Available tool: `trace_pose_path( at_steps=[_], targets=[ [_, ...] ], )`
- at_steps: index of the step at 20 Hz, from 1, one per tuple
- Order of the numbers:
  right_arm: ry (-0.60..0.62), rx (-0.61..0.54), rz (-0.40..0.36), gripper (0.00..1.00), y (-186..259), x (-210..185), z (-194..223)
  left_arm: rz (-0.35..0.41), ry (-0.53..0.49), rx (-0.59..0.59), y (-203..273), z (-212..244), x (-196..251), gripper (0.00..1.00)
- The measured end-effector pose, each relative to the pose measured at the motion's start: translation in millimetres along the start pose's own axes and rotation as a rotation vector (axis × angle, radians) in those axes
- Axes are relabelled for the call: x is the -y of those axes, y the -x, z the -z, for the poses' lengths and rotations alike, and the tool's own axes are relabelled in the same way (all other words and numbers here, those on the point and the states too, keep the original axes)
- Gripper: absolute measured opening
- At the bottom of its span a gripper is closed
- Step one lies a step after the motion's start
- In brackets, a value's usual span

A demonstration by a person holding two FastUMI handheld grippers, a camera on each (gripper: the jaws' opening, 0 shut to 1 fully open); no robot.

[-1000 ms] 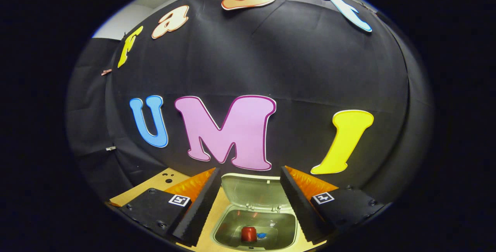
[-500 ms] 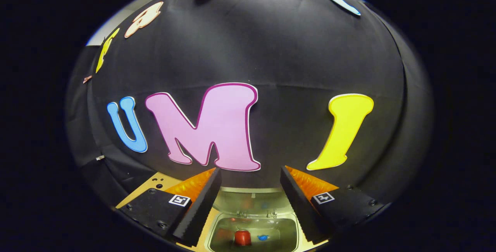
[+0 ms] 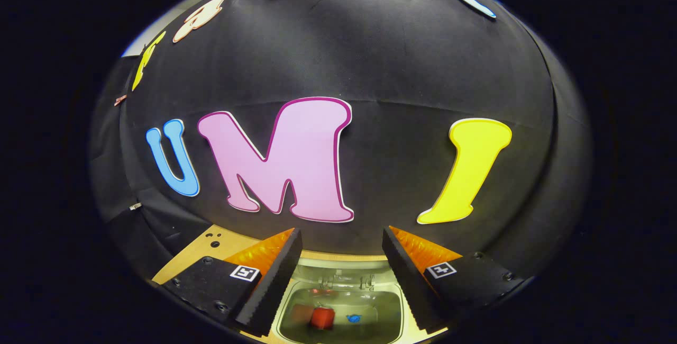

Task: Press the lid of the desktop garbage bin to open it, pick up the crumpled paper on the desktop and throw it into the bin, then pick up the pop can on the desktop and drop it into the bin, and finally close the garbage bin lid.

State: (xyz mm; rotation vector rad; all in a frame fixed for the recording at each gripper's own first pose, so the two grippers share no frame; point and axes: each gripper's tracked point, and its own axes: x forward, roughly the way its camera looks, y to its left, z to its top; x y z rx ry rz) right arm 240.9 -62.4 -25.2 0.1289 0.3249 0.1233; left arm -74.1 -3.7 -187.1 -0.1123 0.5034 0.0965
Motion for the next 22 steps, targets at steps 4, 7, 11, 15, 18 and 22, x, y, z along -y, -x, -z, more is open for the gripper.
trace_pose_path(
  at_steps=[4, 7, 11, 15, 18, 22],
  targets=[
    [-0.010, -0.022, -0.010, 0.99, 23, -2, 19, 0.019, -0.011, -0.008, -8, -1, 8, 0.82],
    [0.002, -0.046, -0.015, 0.99, 36, -4, 37, 0.034, -0.015, -0.009, -13, -3, 13, 0.82],
    [0.006, -0.065, -0.019, 0.99, 49, -5, 61, 0.043, -0.021, -0.012, -16, -3, 17, 0.82],
    [0.011, -0.124, -0.021, 0.99, 58, -6, 91, 0.051, -0.027, -0.014, -17, -3, 19, 0.82],
    [0.011, -0.162, -0.026, 0.99, 61, -7, 112, 0.054, -0.030, -0.020, -18, -1, 19, 0.82],
    [0.010, -0.207, -0.029, 0.99, 65, -8, 136, 0.059, -0.029, -0.021, -20, -2, 21, 0.82]
  ],
)
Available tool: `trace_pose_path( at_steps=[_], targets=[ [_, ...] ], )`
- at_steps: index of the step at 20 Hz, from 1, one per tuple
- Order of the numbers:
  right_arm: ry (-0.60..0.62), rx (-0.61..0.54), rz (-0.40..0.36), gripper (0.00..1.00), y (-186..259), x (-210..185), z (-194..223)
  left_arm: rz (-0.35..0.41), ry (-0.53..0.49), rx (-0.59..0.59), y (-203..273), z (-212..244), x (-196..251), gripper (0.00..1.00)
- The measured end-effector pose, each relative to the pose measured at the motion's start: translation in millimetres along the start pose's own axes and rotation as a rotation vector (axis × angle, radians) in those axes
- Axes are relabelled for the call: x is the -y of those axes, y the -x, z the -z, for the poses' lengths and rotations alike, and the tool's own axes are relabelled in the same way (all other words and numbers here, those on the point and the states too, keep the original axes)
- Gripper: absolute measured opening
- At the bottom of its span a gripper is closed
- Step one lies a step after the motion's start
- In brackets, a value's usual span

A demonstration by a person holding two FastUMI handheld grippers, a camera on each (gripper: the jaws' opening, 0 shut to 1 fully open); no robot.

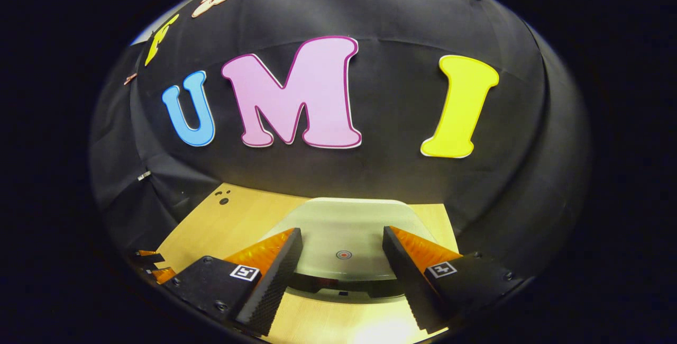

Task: Press the lid of the desktop garbage bin to open it, pick up the crumpled paper on the desktop and throw it into the bin, then pick up the pop can on the desktop and drop it into the bin, and finally close the garbage bin lid.

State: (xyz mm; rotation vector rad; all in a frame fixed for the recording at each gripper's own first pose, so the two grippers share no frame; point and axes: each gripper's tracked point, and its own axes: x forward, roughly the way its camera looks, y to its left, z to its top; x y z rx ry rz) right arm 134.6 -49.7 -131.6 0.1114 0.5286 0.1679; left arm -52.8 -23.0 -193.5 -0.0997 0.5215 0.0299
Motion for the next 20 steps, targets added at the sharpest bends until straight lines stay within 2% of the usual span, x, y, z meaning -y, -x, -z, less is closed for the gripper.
trace_pose_path(
  at_steps=[8, 20],
  targets=[
    [0.036, -0.117, -0.006, 0.99, -3, 0, 41, 0.007, 0.011, -0.001, -3, 0, 0, 0.82],
    [0.041, -0.281, -0.022, 0.99, -1, 0, 66, 0.009, 0.034, -0.005, -13, 0, -11, 0.82]
  ],
)
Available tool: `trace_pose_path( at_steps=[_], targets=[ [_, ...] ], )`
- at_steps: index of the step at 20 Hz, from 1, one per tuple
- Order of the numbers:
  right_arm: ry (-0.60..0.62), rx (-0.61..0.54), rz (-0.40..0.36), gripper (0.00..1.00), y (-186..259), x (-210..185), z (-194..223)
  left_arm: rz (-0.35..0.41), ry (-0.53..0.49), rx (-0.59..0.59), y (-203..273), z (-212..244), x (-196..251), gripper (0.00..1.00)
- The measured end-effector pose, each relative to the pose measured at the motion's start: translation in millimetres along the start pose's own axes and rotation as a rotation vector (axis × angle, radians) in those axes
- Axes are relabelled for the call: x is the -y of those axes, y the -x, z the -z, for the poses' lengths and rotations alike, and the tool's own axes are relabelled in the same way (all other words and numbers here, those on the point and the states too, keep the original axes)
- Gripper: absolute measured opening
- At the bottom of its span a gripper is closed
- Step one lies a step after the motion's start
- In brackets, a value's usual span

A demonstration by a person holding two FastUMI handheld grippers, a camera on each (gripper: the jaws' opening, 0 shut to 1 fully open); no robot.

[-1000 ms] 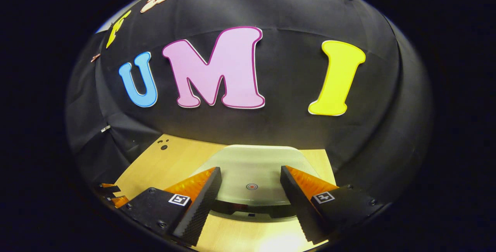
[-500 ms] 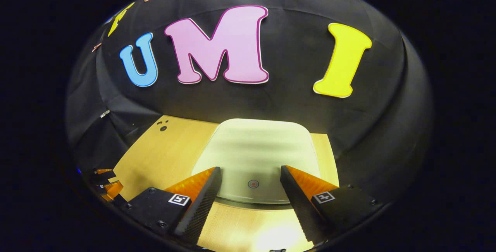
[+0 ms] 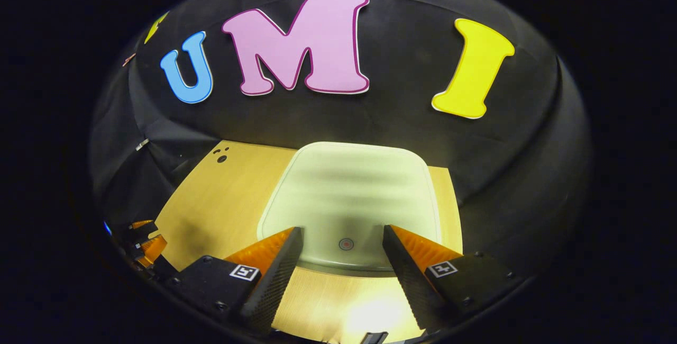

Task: Press the lid of the desktop garbage bin to open it, pick up the crumpled paper on the desktop and throw it into the bin, then pick up the pop can on the desktop and drop it into the bin, and finally close the garbage bin lid.

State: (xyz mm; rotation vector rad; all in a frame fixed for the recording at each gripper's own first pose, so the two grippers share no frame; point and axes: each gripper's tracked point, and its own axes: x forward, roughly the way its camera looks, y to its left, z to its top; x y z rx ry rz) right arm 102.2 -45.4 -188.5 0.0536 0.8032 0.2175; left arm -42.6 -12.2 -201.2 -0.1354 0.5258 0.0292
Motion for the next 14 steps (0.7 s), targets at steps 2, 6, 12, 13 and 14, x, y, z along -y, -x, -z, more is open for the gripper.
trace_pose_path(
  at_steps=[2, 6, 12, 13, 14],
  targets=[
    [0.001, -0.037, -0.013, 1.00, -1, 0, 2, 0.003, 0.002, -0.001, -3, 1, 0, 0.82],
    [0.006, -0.054, -0.022, 1.00, -3, 0, 3, 0.012, 0.008, 0.001, -11, -3, 1, 0.82],
    [0.049, -0.040, -0.040, 1.00, -2, -6, 1, 0.034, 0.014, 0.007, -17, -8, 8, 0.82],
    [0.045, -0.036, -0.029, 1.00, -4, -5, 1, 0.036, 0.007, 0.010, -16, -11, 9, 0.82],
    [0.038, -0.027, -0.020, 0.99, -1, -4, 0, 0.039, 0.001, 0.015, -16, -11, 10, 0.82]
  ],
)
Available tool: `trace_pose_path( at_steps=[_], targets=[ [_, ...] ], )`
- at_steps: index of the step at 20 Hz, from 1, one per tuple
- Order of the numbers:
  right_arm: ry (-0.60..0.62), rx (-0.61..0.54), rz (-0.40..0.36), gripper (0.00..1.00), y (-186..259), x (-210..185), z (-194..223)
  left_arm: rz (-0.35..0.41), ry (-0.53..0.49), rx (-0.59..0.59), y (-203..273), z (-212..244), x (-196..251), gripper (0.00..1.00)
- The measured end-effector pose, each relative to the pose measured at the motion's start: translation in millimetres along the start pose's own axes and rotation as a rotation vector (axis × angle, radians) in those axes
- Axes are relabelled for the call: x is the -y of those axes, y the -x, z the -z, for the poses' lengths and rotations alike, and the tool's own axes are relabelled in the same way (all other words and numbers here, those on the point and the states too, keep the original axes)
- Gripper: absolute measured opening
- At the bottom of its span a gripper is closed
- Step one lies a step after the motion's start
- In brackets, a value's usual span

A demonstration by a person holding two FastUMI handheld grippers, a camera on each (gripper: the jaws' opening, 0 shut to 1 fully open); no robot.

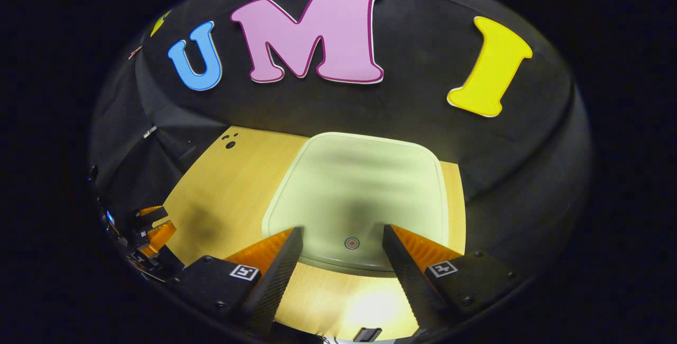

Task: Press the lid of the desktop garbage bin to open it, pick up the crumpled paper on the desktop and throw it into the bin, then pick up the pop can on the desktop and drop it into the bin, and finally close the garbage bin lid.

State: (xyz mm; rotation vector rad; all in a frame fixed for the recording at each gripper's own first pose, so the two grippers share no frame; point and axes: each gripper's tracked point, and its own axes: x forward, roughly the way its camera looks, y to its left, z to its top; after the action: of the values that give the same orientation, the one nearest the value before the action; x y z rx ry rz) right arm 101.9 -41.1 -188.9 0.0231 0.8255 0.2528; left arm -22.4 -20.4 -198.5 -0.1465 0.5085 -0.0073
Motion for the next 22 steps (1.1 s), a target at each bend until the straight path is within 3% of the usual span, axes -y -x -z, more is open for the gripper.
trace_pose_path(
  at_steps=[11, 22],
  targets=[
    [0.037, 0.214, -0.021, 0.99, 34, -34, -29, -0.007, -0.022, -0.006, 4, -1, 3, 0.82],
    [0.075, 0.323, -0.102, 0.99, 63, -94, -12, -0.003, -0.040, 0.013, 2, -15, 10, 0.82]
  ],
)
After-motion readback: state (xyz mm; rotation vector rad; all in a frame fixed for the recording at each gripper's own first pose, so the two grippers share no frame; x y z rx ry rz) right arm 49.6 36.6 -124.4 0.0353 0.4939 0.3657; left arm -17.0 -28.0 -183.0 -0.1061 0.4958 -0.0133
